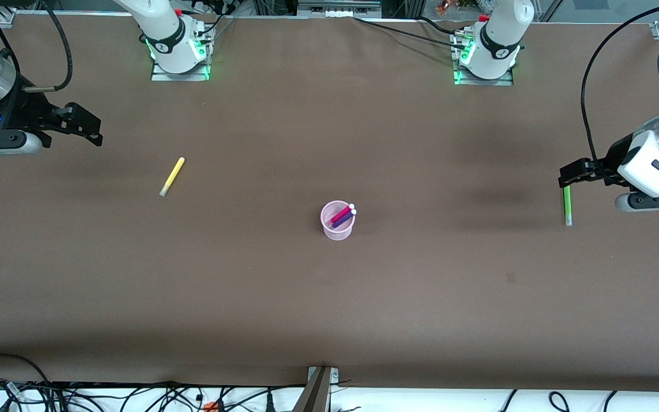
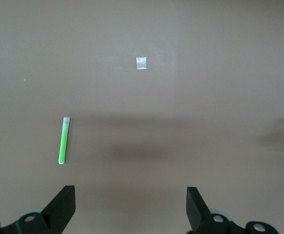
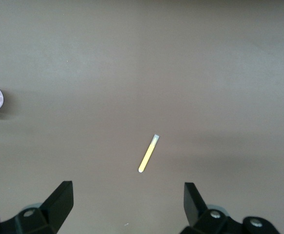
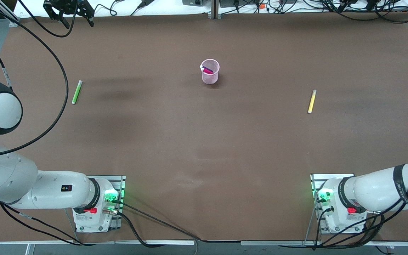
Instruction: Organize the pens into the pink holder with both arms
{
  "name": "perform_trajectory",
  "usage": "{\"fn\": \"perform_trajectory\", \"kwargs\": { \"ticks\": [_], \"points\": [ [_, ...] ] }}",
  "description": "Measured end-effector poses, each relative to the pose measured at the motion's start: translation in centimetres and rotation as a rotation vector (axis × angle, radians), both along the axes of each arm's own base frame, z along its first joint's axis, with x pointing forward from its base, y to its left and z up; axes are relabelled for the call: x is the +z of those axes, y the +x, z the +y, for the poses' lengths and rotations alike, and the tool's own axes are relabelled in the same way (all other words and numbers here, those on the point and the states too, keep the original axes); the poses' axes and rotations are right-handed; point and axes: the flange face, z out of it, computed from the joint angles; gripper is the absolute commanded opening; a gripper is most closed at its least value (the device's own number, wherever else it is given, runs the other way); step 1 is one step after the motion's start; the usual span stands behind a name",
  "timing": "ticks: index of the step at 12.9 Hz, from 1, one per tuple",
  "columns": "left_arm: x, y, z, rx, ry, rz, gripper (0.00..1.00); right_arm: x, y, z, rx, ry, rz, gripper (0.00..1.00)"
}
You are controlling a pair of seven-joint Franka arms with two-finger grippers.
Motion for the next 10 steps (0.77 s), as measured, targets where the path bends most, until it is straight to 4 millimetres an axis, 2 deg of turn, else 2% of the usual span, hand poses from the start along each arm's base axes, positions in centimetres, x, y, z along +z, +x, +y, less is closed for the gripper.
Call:
{"fn": "perform_trajectory", "kwargs": {
  "ticks": [10],
  "points": [
    [0.01,0.06,0.32,-0.057,-0.004,-0.007,1.0,0.0,0.0,0.0,-0.001,0.0,0.0,1.0]
  ]
}}
